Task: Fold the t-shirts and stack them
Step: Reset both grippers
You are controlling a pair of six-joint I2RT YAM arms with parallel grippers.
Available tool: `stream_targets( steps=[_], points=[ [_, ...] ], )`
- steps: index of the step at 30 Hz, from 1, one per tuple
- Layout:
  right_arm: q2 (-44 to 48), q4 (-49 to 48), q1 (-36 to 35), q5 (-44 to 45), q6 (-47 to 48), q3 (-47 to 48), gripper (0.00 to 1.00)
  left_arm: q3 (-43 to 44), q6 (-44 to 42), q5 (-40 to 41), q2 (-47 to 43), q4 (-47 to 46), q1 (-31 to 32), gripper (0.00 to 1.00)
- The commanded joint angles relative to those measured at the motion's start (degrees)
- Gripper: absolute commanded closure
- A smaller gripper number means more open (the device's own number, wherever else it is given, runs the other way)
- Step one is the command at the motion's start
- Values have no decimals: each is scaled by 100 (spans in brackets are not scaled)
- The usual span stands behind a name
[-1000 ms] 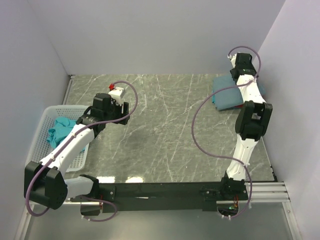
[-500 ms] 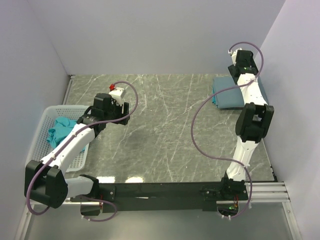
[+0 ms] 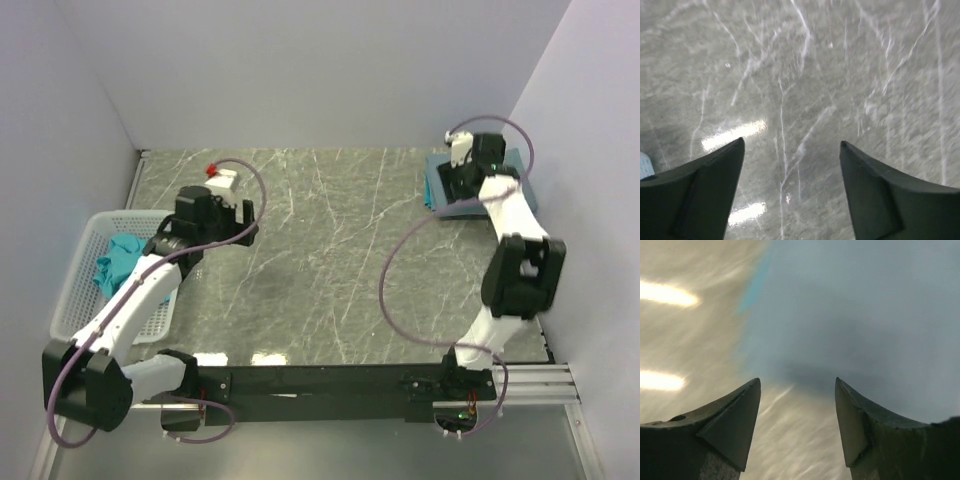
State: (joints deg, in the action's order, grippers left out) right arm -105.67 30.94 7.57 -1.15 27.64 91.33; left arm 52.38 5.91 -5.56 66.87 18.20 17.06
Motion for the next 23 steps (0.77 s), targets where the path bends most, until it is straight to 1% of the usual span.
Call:
stream_targets(
  steps=[1, 2, 3, 4, 6, 7, 9, 10, 11, 13, 14, 15, 16, 18, 20, 23],
  points=[
    [2157, -815, -159, -1992, -722, -1308, 32, -113, 505, -173, -629, -606, -395, 11],
    [2451, -1026, -168, -2056, -881, -1572, 29, -157, 629, -138, -727, -702, -509, 1],
    [2742, -1342, -186, -2082, -1022, -1975, 29, -210, 761, -60, -824, -860, -598, 1],
    [3180, -1449, -177, -2074, -1232, -2127, 29, -263, 936, 124, -999, -905, -773, 0],
    [3586, -1643, -177, -1820, -1497, -2478, 26, -281, 1008, 467, -1132, -914, -844, 0],
    [3910, -1670, -186, -1706, -1672, -2584, 26, -264, 1095, 808, -1263, -880, -871, 1],
    [4254, -1670, -177, -1249, -1796, -2856, 26, -228, 1096, 960, -1404, -783, -871, 0],
    [4596, -1740, -177, -1021, -1893, -2997, 26, -246, 1053, 987, -1570, -678, -871, 1],
    [4782, -1880, -177, -462, -1972, -3163, 25, -298, 1009, 1013, -1668, -660, -871, 1],
    [5273, -2328, -168, 104, -2357, -3673, 23, -560, 894, 1118, -2000, -668, -862, 1],
    [5415, -2460, -177, 376, -2464, -3832, 18, -658, 859, 1214, -2116, -694, -862, 1],
    [5529, -2679, -177, 726, -2535, -4094, 16, -763, 842, 1215, -2230, -721, -862, 1],
    [5705, -2750, -169, 817, -2587, -4201, 14, -912, 824, 1189, -2396, -747, -862, 1],
    [5829, -2873, -169, 1001, -2632, -4421, 14, -1019, 789, 1023, -2512, -817, -862, 1],
    [5935, -2962, -168, 1029, -2632, -4527, 15, -1089, 789, 1039, -2574, -879, -862, 1],
    [5996, -2945, -177, 1029, -2685, -4545, 15, -1019, 771, 1119, -2434, -783, -862, 1]
  ],
)
